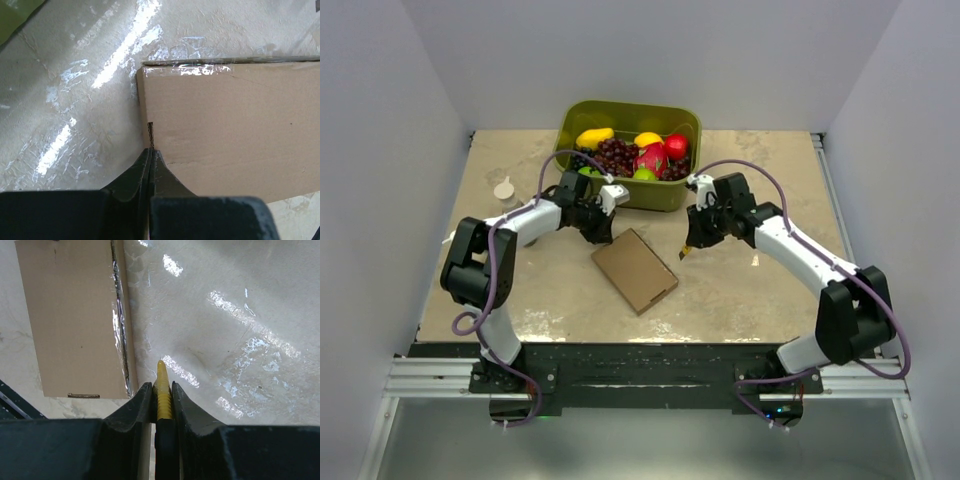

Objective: Unpack the express box

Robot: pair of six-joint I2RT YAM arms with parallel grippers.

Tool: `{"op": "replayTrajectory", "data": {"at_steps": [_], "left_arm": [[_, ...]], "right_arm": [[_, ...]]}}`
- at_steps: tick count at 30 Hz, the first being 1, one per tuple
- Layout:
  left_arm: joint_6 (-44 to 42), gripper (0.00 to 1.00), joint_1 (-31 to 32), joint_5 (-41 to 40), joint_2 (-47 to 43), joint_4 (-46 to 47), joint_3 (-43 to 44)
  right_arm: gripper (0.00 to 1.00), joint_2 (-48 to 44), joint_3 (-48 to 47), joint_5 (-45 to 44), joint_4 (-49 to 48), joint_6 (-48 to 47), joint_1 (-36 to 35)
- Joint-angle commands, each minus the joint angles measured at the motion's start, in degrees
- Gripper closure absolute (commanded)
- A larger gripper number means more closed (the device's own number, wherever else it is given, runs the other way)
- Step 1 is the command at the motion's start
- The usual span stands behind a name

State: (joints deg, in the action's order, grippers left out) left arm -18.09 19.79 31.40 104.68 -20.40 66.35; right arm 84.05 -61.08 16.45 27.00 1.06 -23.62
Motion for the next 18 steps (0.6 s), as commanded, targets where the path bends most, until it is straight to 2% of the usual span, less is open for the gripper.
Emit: {"op": "replayTrajectory", "data": {"at_steps": [1,6,14,18], "left_arm": [[-4.8,1.0,0.6,0.3,2.4,-6.8,-0.3],[-6.1,1.0,0.7,1.9,0.1,-7.7,0.9],[-7.2,1.0,0.7,2.4,-11.2,-2.8,5.3],[-9.8,1.0,0.9,2.4,-13.5,-2.8,7.3]], "right_arm": [[1.0,0.4,-3.1,0.7,-2.1,-0.7,0.0],[1.0,0.3,-4.3,-0.2,-1.9,-0.8,0.0],[1.0,0.1,-5.8,-2.2,-1.8,-3.0,0.0],[1.0,0.5,-6.4,-2.3,-2.0,-3.1,0.0]]}}
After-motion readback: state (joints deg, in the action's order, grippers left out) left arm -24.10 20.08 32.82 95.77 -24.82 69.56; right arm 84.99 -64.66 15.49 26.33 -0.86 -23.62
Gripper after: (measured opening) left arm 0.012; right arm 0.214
